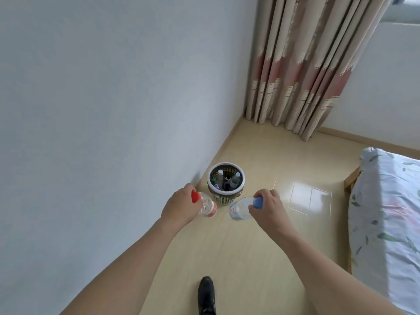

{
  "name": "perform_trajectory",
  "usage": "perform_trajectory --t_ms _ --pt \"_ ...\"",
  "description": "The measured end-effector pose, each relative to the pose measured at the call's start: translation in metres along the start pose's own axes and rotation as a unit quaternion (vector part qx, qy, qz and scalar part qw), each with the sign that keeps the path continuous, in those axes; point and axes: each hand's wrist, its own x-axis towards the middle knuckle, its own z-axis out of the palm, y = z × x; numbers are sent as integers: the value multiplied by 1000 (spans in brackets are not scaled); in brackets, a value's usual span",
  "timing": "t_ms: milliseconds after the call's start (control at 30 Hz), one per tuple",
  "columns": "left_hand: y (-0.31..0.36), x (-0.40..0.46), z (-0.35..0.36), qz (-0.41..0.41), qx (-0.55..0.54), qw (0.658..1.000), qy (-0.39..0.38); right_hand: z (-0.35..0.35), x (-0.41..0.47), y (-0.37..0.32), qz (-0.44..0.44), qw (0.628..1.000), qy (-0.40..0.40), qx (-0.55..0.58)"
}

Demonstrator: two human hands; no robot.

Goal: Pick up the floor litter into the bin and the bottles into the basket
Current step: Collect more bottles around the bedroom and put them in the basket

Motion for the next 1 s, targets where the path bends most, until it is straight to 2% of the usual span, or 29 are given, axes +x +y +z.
perform_trajectory --t_ms 200,333,633,800,933,1000 --pt "41 170 -6 -20 -18 999 -28 -14 140 -12 36 999 22 -23" --pt "66 257 14 -8 15 998 -66 -8 233 -1 53 998 13 -20" --pt "71 432 69 -68 61 988 -123 51 410 39 92 988 -114 -47" --pt "34 533 160 -58 82 983 -155 129 490 102 121 979 -148 -76" --pt "-26 606 284 -20 135 970 -204 231 548 182 139 970 -178 -94" --pt "-58 629 341 -26 139 965 -221 278 567 216 149 965 -190 -101"
